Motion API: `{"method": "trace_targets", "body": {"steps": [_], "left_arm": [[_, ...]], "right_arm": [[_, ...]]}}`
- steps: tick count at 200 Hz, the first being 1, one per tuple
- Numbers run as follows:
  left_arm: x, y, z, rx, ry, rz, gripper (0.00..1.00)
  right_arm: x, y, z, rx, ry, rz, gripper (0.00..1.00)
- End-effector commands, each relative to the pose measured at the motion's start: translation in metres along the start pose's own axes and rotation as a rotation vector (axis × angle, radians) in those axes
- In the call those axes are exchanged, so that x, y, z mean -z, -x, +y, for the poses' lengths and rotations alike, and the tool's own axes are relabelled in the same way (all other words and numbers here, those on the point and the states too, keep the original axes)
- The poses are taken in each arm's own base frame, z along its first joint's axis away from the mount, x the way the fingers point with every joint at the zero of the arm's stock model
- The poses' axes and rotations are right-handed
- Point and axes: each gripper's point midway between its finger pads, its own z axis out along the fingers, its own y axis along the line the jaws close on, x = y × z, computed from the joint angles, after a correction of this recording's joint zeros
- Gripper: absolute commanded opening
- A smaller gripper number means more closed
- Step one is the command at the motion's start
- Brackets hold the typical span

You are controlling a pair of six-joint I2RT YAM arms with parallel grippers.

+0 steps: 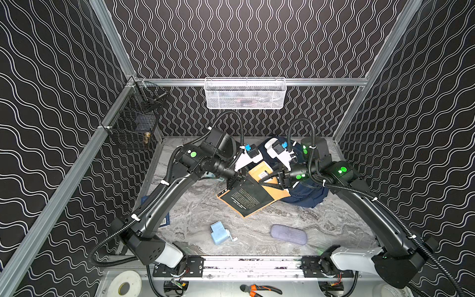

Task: Pack books, pencil case, and school supplies into a backpack
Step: Pick up the book from the middle-left of the table.

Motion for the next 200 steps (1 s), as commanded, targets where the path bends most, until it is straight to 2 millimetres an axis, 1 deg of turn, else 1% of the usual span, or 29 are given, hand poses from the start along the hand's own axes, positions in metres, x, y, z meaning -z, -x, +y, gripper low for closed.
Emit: {"method": "trace_targets", "body": {"steps": [1,27,39,46,48,55,68,72,74,78,79,81,84,89,90,91,100,106,117,126,127,132,141,148,157,170,171,184,200], "left_arm": [[0.002,0.019,-0.001,-0.116,-0.009,-0.061,0.00],[0.004,0.022,0.001,-0.139,0.013,-0.061,0.00],[0.005,0.026,0.006,-0.155,0.046,-0.066,0.00],[0.008,0.033,0.015,-0.157,0.099,-0.084,0.00],[0.009,0.035,0.018,-0.156,0.116,-0.092,0.04],[0.012,0.042,0.027,-0.147,0.181,-0.117,0.24],[0.019,0.057,0.041,-0.170,0.278,-0.188,0.54],[0.021,0.060,0.045,-0.172,0.306,-0.207,0.62],[0.022,0.061,0.046,-0.175,0.320,-0.218,0.64],[0.025,0.065,0.051,-0.176,0.358,-0.247,0.67],[0.026,0.067,0.053,-0.179,0.369,-0.258,0.67],[0.027,0.067,0.057,-0.175,0.387,-0.268,0.67],[0.031,0.072,0.060,-0.172,0.417,-0.300,0.68],[0.034,0.072,0.068,-0.154,0.464,-0.327,0.68],[0.034,0.072,0.069,-0.151,0.472,-0.333,0.68],[0.035,0.074,0.070,-0.153,0.480,-0.343,0.68],[0.039,0.077,0.080,-0.140,0.532,-0.391,0.68],[0.039,0.078,0.086,-0.123,0.555,-0.415,0.67],[0.037,0.078,0.096,-0.078,0.580,-0.445,0.65],[0.033,0.076,0.108,-0.024,0.604,-0.469,0.64],[0.033,0.076,0.109,-0.018,0.608,-0.473,0.64],[0.028,0.075,0.116,0.014,0.624,-0.479,0.63],[0.015,0.072,0.123,0.051,0.639,-0.475,0.62],[0.000,0.067,0.128,0.065,0.650,-0.453,0.62],[-0.020,0.062,0.133,0.076,0.675,-0.423,0.65],[-0.056,0.052,0.137,0.086,0.694,-0.374,0.66],[-0.056,0.051,0.138,0.088,0.703,-0.374,0.66],[-0.095,0.042,0.138,0.096,0.707,-0.332,0.69],[-0.137,0.033,0.137,0.103,0.688,-0.293,0.69]], "right_arm": [[0.002,-0.005,0.007,0.009,0.015,0.016,0.17],[0.007,-0.009,0.012,-0.002,-0.003,0.018,0.00],[0.010,-0.010,0.011,-0.021,-0.030,0.016,0.00],[0.013,-0.009,0.009,-0.040,-0.061,0.012,0.00],[0.014,-0.009,0.008,-0.040,-0.067,0.012,0.00],[0.018,-0.007,0.003,-0.065,-0.121,0.001,0.00],[0.032,-0.001,-0.013,-0.126,-0.251,-0.038,0.00],[0.038,0.002,-0.020,-0.152,-0.306,-0.058,0.00],[0.042,0.004,-0.024,-0.171,-0.335,-0.069,0.00],[0.051,0.006,-0.034,-0.206,-0.411,-0.092,0.00],[0.056,0.007,-0.038,-0.221,-0.445,-0.106,0.00],[0.058,0.007,-0.039,-0.229,-0.454,-0.110,0.00],[0.067,0.009,-0.046,-0.253,-0.513,-0.132,0.00],[0.081,0.010,-0.056,-0.292,-0.599,-0.168,0.00],[0.087,0.011,-0.059,-0.307,-0.633,-0.183,0.00],[0.087,0.011,-0.059,-0.307,-0.633,-0.183,0.00],[0.112,0.010,-0.072,-0.378,-0.771,-0.242,0.00],[0.133,0.008,-0.081,-0.428,-0.886,-0.282,0.00],[0.166,0.002,-0.091,-0.513,-1.049,-0.346,0.00],[0.185,-0.003,-0.091,-0.552,-1.139,-0.385,0.00],[0.190,-0.004,-0.094,-0.563,-1.160,-0.397,0.00],[0.206,-0.008,-0.094,-0.589,-1.221,-0.436,0.00],[0.226,-0.014,-0.091,-0.618,-1.300,-0.496,0.00],[0.241,-0.017,-0.085,-0.632,-1.354,-0.546,0.00],[0.260,-0.022,-0.075,-0.650,-1.411,-0.615,0.00],[0.286,-0.029,-0.057,-0.660,-1.484,-0.714,0.00],[0.286,-0.029,-0.057,-0.660,-1.484,-0.714,0.00],[0.304,-0.035,-0.041,-0.660,-1.520,-0.781,0.00],[0.319,-0.043,-0.026,-0.670,-1.556,-0.832,0.00]]}}
